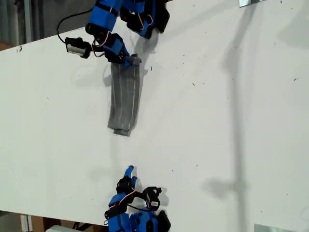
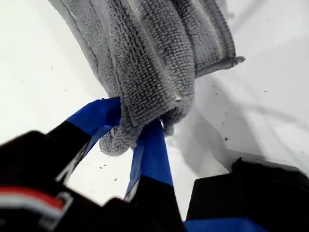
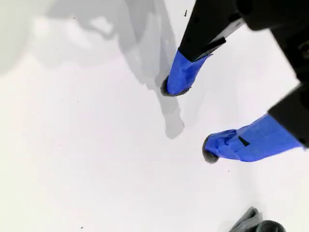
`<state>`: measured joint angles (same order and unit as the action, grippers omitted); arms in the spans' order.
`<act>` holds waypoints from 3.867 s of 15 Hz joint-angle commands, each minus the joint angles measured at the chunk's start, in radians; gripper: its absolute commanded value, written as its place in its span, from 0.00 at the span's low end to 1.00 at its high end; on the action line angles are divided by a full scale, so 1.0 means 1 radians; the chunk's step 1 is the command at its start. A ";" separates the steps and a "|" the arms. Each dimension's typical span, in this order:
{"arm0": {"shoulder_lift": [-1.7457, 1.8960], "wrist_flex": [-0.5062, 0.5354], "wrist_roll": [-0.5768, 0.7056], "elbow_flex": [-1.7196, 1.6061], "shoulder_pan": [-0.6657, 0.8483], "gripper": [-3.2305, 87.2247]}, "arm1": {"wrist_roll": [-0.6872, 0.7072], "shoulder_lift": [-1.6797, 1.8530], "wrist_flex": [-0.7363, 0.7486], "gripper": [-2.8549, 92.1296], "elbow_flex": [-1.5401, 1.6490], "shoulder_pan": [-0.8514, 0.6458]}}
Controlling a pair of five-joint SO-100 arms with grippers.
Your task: Grasp corners of a square towel and fold twice.
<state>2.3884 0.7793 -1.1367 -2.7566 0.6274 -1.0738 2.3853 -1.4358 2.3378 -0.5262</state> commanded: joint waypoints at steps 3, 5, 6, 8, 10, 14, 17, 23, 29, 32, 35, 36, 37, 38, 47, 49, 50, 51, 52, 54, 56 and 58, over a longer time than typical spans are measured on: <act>0.060 -0.012 -0.015 -0.020 0.011 0.27 | 0.086 -0.267 0.026 0.03 -0.380 0.055; 0.098 -0.008 -0.020 -0.041 0.012 0.27 | 0.150 -0.595 0.028 0.03 -0.660 0.095; 0.124 -0.005 -0.021 -0.055 0.012 0.26 | 0.181 -0.759 -0.002 0.03 -0.831 0.112; 0.178 0.005 -0.025 -0.081 0.015 0.26 | 0.267 -0.994 -0.031 0.03 -1.135 0.135; 0.201 0.011 -0.025 -0.091 0.015 0.26 | 0.345 -1.088 0.035 0.03 -1.247 0.129; 0.206 0.009 -0.021 -0.095 0.015 0.26 | 0.400 -1.201 0.121 0.03 -1.307 0.124; 0.207 0.009 -0.023 -0.095 0.017 0.25 | 0.448 -1.220 0.202 0.03 -1.312 0.110; 0.209 0.009 -0.025 -0.097 0.017 0.25 | 0.522 -1.203 0.356 0.30 -1.339 0.100; 0.218 0.011 -0.025 -0.101 0.017 0.25 | 0.538 -1.120 0.393 0.37 -1.321 0.086; 0.238 0.015 -0.023 -0.109 0.018 0.25 | 0.526 -0.871 0.385 0.36 -1.126 0.091; 0.318 0.029 -0.021 -0.143 0.021 0.25 | 0.357 -0.463 0.413 0.47 -0.609 0.133; 0.377 0.043 -0.014 -0.164 0.021 0.25 | 0.281 -0.270 0.466 0.51 -0.391 0.152; 0.502 0.081 -0.011 -0.206 0.017 0.25 | 0.229 -0.063 0.499 0.50 -0.196 0.176; 0.695 0.164 -0.014 -0.262 0.017 0.25 | 0.179 0.132 0.497 0.49 -0.035 0.202; 1.083 0.497 -0.101 -0.327 -0.103 0.24 | -0.232 0.900 0.035 0.13 0.557 0.330; 1.083 0.546 -0.206 -0.337 -0.161 0.23 | -0.284 0.900 0.029 0.13 0.561 0.420; 1.085 0.538 -0.278 -0.337 -0.215 0.14 | -0.336 0.900 0.023 0.13 0.569 0.486; 1.086 0.492 -0.241 -0.354 -0.252 0.07 | -0.405 0.900 0.014 0.13 0.572 0.565; 1.086 0.483 -0.235 -0.362 -0.325 0.07 | -0.465 0.894 0.020 0.13 0.580 0.666; 1.086 0.440 -0.044 -0.364 -0.400 0.07 | -0.500 0.897 0.025 0.03 0.568 0.767; 1.083 0.515 0.103 -0.364 -0.399 0.06 | -0.499 0.899 0.020 0.06 0.557 0.744; 1.083 0.515 0.147 -0.364 -0.402 0.06 | -0.479 0.899 0.017 0.06 0.557 0.712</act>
<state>3.4683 1.2916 -1.0109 -3.1140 0.2378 -1.5647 3.2827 -1.4143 2.9253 0.2025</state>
